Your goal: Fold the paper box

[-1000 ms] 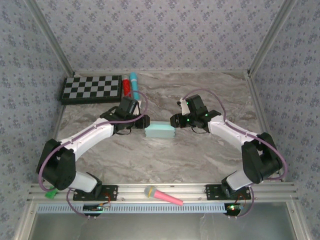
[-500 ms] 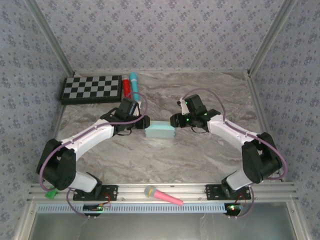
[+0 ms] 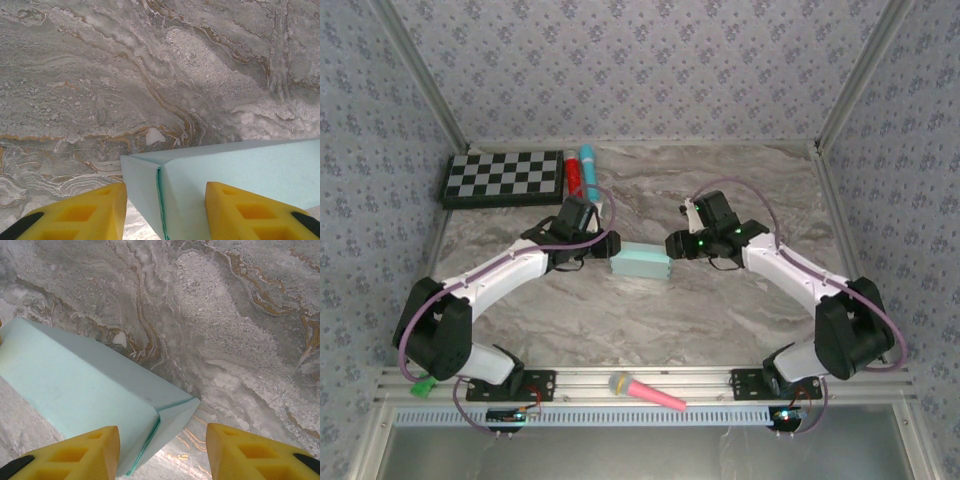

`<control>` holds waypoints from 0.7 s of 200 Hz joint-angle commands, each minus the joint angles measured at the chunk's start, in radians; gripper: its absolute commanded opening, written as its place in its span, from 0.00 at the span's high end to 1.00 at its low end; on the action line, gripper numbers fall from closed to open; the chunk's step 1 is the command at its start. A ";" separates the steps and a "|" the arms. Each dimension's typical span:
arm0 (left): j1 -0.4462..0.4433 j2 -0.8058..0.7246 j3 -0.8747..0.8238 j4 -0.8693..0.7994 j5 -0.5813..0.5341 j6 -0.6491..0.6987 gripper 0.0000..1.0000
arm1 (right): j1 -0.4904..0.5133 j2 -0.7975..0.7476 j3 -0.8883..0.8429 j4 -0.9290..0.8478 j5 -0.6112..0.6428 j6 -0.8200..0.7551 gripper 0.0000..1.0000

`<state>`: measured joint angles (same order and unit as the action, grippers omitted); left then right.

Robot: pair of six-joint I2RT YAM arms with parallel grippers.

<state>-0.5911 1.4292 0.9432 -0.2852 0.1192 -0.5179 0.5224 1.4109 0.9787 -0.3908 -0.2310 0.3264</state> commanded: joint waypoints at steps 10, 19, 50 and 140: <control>-0.009 0.045 -0.024 -0.064 -0.018 0.002 0.55 | 0.000 -0.046 -0.009 -0.023 -0.011 0.022 0.49; -0.010 0.048 -0.024 -0.063 -0.018 0.002 0.55 | 0.001 -0.052 -0.013 -0.018 -0.030 0.026 0.49; -0.016 0.054 -0.026 -0.059 -0.021 0.000 0.55 | -0.001 -0.053 -0.032 -0.003 -0.112 0.038 0.49; -0.027 0.055 -0.040 -0.060 -0.033 0.009 0.55 | -0.007 -0.029 -0.096 0.028 -0.136 0.068 0.48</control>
<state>-0.6044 1.4487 0.9432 -0.2543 0.1112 -0.5179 0.5220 1.3735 0.9001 -0.3721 -0.3473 0.3775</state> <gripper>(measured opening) 0.448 0.519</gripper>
